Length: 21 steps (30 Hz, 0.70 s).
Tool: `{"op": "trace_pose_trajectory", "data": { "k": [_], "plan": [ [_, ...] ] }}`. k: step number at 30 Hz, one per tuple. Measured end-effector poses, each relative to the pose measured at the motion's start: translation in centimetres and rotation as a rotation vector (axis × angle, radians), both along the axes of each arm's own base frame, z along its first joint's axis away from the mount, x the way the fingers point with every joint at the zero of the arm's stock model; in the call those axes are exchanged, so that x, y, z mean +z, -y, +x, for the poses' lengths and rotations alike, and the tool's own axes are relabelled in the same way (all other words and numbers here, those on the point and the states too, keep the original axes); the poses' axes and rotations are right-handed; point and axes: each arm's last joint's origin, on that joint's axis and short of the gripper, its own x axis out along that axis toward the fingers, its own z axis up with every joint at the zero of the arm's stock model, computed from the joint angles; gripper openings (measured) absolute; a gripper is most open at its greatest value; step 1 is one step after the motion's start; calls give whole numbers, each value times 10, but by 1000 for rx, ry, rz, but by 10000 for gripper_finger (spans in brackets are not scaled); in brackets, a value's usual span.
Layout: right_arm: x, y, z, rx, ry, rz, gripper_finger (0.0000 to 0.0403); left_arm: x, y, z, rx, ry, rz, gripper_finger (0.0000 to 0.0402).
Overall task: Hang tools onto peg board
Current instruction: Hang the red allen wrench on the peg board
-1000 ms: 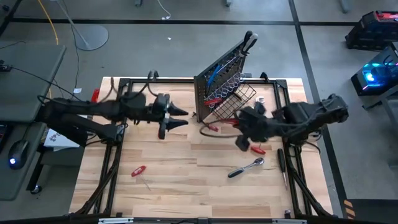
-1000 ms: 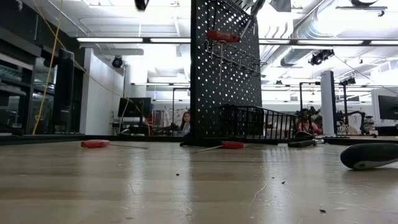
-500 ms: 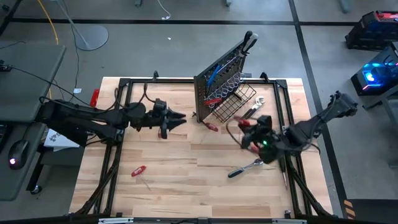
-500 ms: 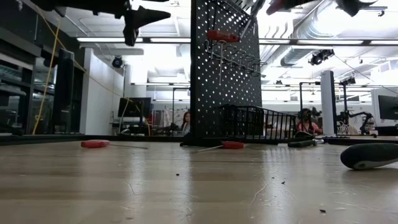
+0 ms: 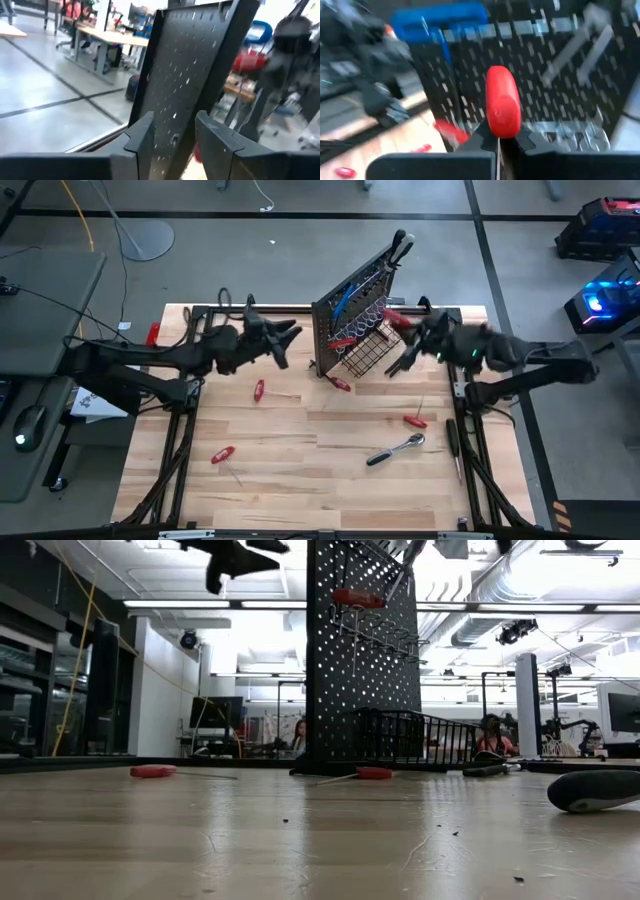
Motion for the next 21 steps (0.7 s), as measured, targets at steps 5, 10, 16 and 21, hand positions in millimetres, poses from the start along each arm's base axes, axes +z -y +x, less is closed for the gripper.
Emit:
{"op": "trace_pose_trajectory", "data": {
  "k": [5,10,16,21],
  "plan": [
    [16,32,3,81,108,-85,0,-3,-3,27,0,-67,-4,115],
    [10,48,30,140,129,-93,0,-5,-2,42,-54,-73,-14,102],
    [-6,59,55,117,211,-98,0,-4,-5,39,-48,-111,12,88],
    [-40,57,45,94,332,6,0,7,-9,20,-26,-147,24,85]
  ]
}}
